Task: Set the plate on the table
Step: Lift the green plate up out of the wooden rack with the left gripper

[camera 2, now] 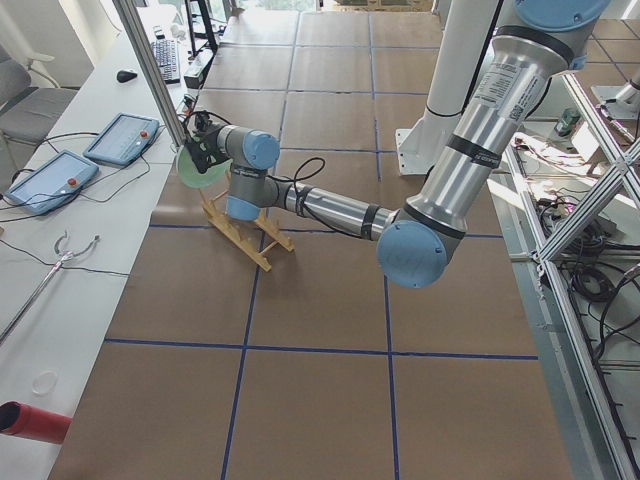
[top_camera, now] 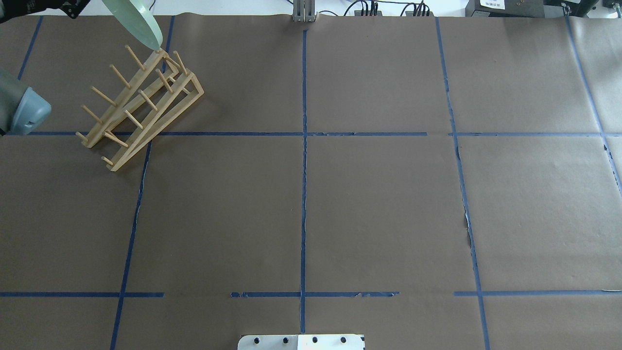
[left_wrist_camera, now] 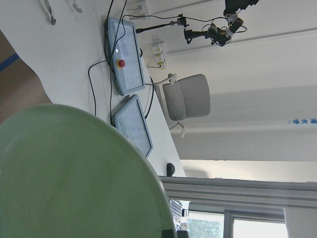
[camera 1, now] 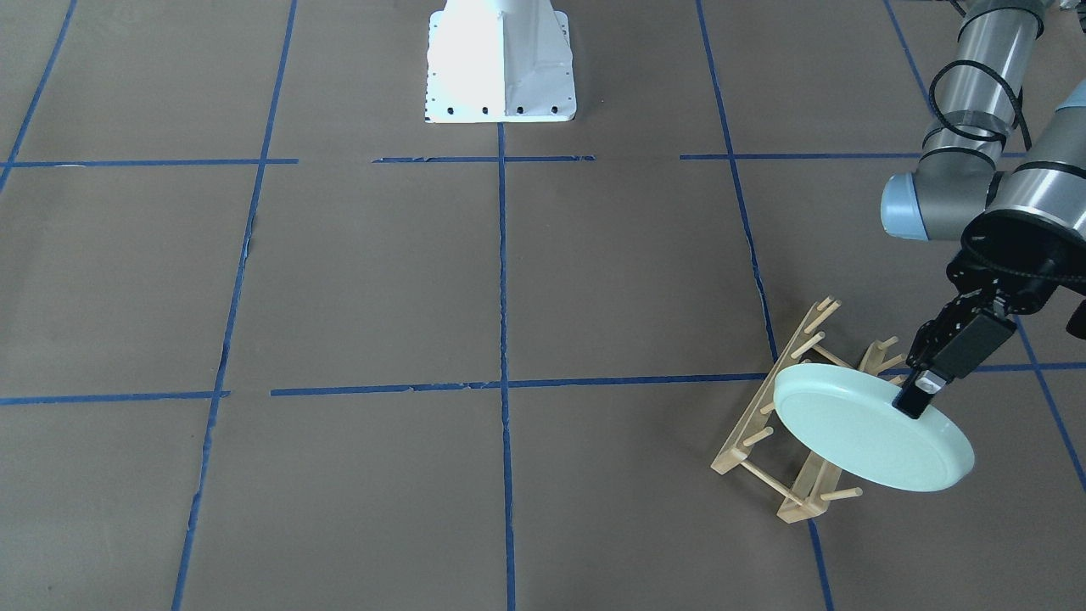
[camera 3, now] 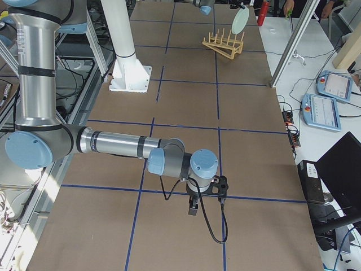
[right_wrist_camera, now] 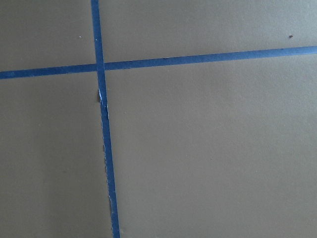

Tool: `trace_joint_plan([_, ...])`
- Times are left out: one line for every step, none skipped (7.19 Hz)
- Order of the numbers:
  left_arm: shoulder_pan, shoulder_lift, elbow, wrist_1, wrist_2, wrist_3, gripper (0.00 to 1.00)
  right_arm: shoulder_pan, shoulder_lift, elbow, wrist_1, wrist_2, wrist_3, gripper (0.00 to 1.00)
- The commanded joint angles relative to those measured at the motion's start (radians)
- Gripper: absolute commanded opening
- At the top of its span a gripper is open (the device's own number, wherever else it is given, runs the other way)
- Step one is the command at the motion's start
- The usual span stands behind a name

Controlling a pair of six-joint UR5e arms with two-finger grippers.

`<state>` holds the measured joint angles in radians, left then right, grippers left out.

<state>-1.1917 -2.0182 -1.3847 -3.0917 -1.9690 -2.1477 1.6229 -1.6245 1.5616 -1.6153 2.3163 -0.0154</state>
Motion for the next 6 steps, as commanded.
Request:
trace_joint_plan([-0.045,-0.004,-0.161,0.194,-0.116,0.020,0.00,0.000,0.000,0.000,0.000,0.000,0.000,1.00])
trace_joint_plan([-0.043,-0.013,-0.236,0.306,-0.114,0.073,0.00,0.000,0.000,0.000,0.000,0.000,0.000,1.00])
trace_joint_plan([-0.039,-0.017,-0.296,0.414,-0.107,0.125,0.00,0.000,0.000,0.000,0.000,0.000,0.000,1.00])
trace_joint_plan([-0.037,-0.042,-0.338,0.506,-0.103,0.170,0.00,0.000,0.000,0.000,0.000,0.000,0.000,1.00])
trace_joint_plan([-0.026,-0.068,-0.387,0.619,-0.100,0.224,0.00,0.000,0.000,0.000,0.000,0.000,0.000,1.00])
trace_joint_plan([0.012,-0.082,-0.443,0.737,-0.097,0.300,0.00,0.000,0.000,0.000,0.000,0.000,0.000,1.00])
